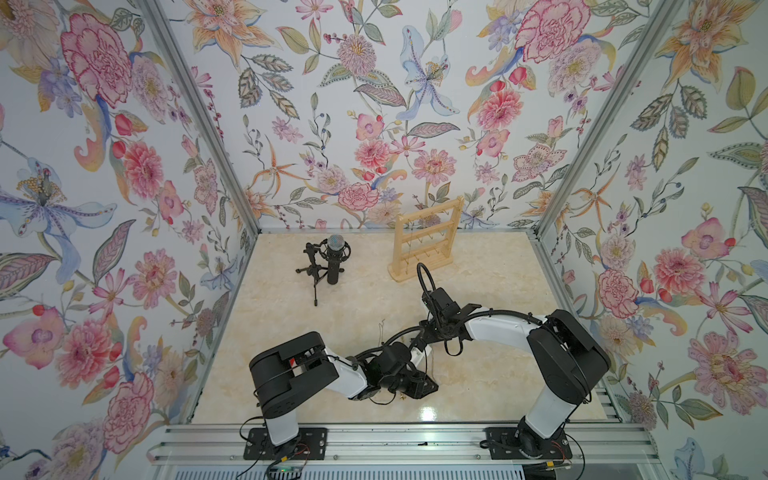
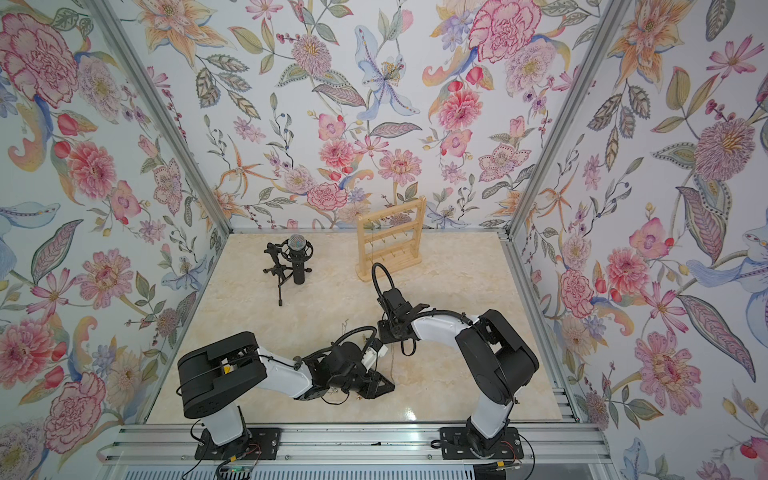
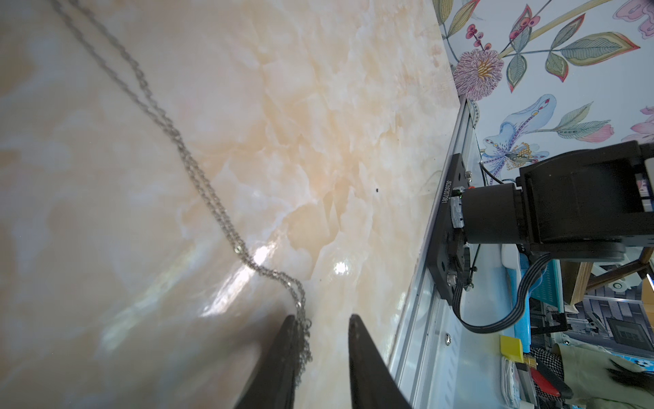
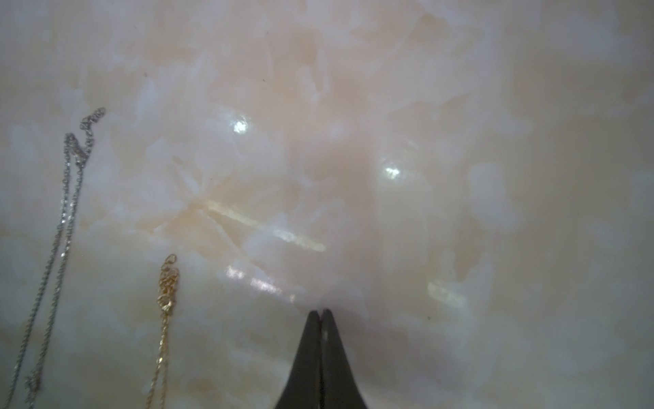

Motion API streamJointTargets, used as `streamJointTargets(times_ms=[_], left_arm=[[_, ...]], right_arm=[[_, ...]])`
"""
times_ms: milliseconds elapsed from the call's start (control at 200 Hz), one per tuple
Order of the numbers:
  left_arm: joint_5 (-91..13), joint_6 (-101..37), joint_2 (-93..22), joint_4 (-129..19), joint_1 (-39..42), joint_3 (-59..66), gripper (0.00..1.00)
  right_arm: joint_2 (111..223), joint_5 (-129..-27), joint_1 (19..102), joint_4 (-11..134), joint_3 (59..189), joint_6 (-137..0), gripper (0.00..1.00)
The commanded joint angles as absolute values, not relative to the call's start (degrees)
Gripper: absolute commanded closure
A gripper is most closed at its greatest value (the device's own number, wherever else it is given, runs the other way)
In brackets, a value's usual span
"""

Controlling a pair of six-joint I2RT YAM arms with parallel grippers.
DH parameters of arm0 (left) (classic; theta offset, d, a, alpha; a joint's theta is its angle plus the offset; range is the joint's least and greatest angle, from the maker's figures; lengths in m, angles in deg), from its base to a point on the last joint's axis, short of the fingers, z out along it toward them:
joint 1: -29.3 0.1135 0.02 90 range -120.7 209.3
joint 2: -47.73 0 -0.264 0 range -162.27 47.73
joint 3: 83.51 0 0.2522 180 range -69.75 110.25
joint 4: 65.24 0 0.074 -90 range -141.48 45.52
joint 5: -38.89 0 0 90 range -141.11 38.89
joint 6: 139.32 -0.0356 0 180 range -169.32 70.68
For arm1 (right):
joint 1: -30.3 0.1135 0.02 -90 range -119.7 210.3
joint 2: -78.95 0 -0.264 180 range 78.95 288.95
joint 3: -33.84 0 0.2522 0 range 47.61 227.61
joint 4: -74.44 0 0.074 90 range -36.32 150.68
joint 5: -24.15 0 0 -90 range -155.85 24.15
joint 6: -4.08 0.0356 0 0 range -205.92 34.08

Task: Take the necklace off the jewelry display stand
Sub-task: Place the necklace at the center of the board.

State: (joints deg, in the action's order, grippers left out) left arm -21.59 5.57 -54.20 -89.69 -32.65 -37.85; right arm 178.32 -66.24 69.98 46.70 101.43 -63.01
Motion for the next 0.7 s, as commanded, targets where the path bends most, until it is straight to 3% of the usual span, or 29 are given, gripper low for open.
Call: streamJointTargets(times_ms=[0,696], left_arm=[[-24.04,5.52,-54.44,-83.81,-33.80,-39.95,0.72],[-24.50,4.37,-53.64,-81.57,-33.89,-39.29,0.67]], right_arm=[[180.47,-64.25,70.00,43.19,102.16,-62.84,0.98],[180.34,-64.88,64.93,42.83,102.65,-62.80,0.99]])
